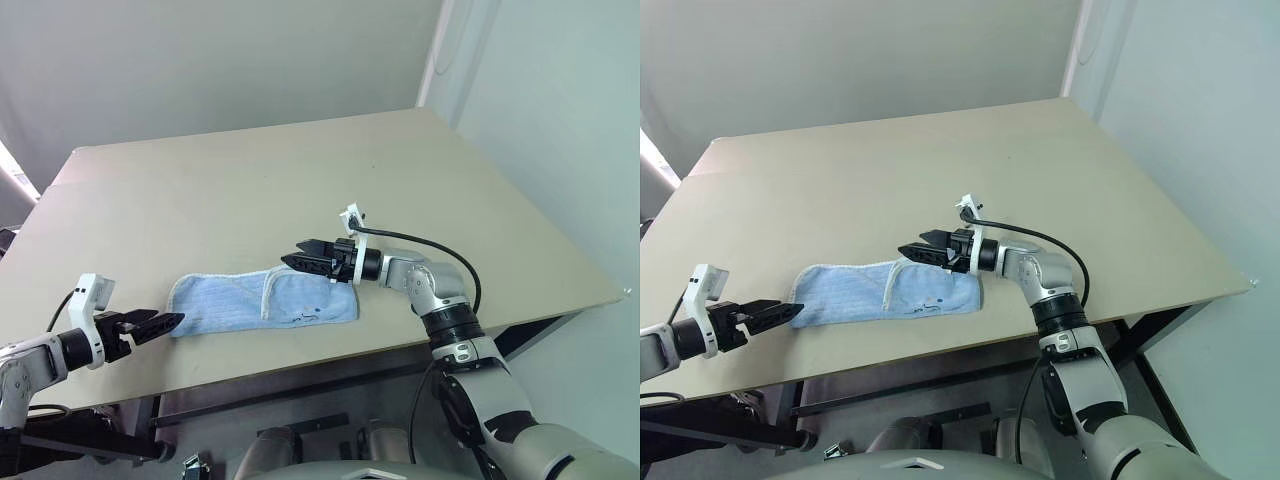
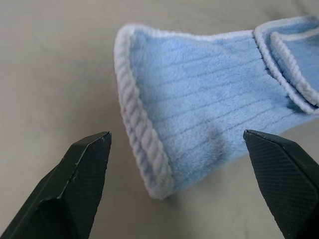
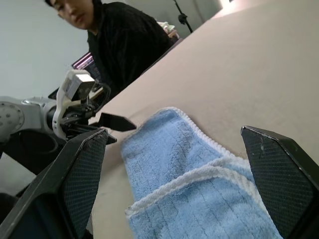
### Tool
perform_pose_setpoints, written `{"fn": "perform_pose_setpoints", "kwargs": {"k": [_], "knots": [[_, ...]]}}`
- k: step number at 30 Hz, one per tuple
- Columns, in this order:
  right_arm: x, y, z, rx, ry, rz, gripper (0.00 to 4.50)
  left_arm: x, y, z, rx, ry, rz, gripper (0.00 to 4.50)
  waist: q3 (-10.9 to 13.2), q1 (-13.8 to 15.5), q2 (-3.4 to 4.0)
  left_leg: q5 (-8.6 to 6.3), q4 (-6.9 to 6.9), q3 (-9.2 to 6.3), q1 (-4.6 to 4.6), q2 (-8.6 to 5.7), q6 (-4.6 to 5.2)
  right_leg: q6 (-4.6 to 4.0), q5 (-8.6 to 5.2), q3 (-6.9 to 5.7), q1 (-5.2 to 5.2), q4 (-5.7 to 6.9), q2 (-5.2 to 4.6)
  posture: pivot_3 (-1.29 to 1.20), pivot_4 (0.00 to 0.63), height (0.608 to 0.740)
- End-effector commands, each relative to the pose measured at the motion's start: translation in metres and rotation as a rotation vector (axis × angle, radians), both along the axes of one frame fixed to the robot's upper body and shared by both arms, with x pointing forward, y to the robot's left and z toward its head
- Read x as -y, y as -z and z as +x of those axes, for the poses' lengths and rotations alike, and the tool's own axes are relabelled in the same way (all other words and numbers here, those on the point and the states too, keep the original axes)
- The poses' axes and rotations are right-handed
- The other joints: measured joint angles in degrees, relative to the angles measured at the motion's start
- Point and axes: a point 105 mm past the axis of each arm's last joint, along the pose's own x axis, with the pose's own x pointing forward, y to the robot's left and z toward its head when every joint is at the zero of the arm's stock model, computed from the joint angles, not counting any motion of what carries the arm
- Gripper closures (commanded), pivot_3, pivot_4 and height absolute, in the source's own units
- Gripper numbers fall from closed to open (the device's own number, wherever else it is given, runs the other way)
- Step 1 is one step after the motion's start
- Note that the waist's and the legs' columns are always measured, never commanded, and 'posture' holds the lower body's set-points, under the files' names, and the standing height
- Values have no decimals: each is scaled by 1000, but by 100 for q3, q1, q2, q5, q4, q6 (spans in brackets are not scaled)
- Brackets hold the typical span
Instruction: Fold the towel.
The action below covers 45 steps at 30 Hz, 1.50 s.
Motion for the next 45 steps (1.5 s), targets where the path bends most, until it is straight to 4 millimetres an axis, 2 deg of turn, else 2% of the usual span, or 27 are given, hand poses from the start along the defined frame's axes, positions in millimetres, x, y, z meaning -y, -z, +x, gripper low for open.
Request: {"fn": "perform_pose_setpoints", "kwargs": {"k": [1, 6, 11, 19, 24, 31, 38, 41, 43, 45], "knots": [[5, -12, 4, 35, 40, 19, 0, 1, 4, 1, -65, -4, -25, 23, -1, 0, -1, 0, 1, 1, 0, -1, 0, 0, 0, 0, 0, 0, -1, 0, 0, 740], [9, -8, 9, 32, 89, -1, 0, 24, 28, -5, -159, 70, -12, 23, -10, 24, 23, -2, 1, 1, 4, -7, -4, 0, 0, 2, 6, -2, -7, 0, 0, 740], [9, -7, 14, 31, 121, -8, 0, 36, 32, -2, -155, 105, -30, 23, -34, 75, 65, -2, 9, 1, 4, -13, -4, -1, -2, 2, 12, -2, -13, 0, 0, 740], [11, -1, 17, 37, 153, -41, 0, 40, 17, 10, -63, 130, -60, 2548, -33, 166, 64, -2, 20, 3, -1, -16, -3, -2, -2, 4, 13, -6, -13, 0, 0, 740], [10, 4, 18, 32, 158, -51, 0, 35, 1, 12, 1, 120, -128, 4391, -30, 137, 48, 2, 19, 0, -11, -9, 2, -3, -1, 3, 1, -3, -5, 0, 0, 740], [13, 2, 10, 39, 105, -31, 0, 2, 6, 4, -34, 59, 56, 4453, -30, 75, 47, 4, 16, 1, -12, -9, 6, -4, -1, 5, -3, -2, -5, 0, 0, 740], [26, 6, 6, 63, 86, -42, 0, -51, -22, -16, -10, -36, 170, 4453, -28, -27, 30, -2, 15, -1, -17, -6, -4, -5, -2, 6, -9, -3, -6, 0, 0, 740], [31, 10, 7, 58, 99, -51, 0, -72, -38, -18, 12, -85, 202, 4453, -26, -20, 32, -3, 12, -1, -16, -5, -5, -6, -3, 6, -12, -3, -6, 0, 0, 740], [35, 12, 8, 54, 111, -55, 0, -74, -46, -17, 24, -80, 207, 4453, -26, -8, 33, -3, 11, -3, -17, -5, -5, -6, -3, 5, -12, -3, -5, 0, 0, 740], [38, 12, 9, 53, 119, -56, 0, -60, -52, -15, 40, -11, 206, 4453, -26, 3, 32, -3, 12, -1, -17, -7, -5, -6, -3, 5, -10, -6, -9, 0, 0, 740]]}}
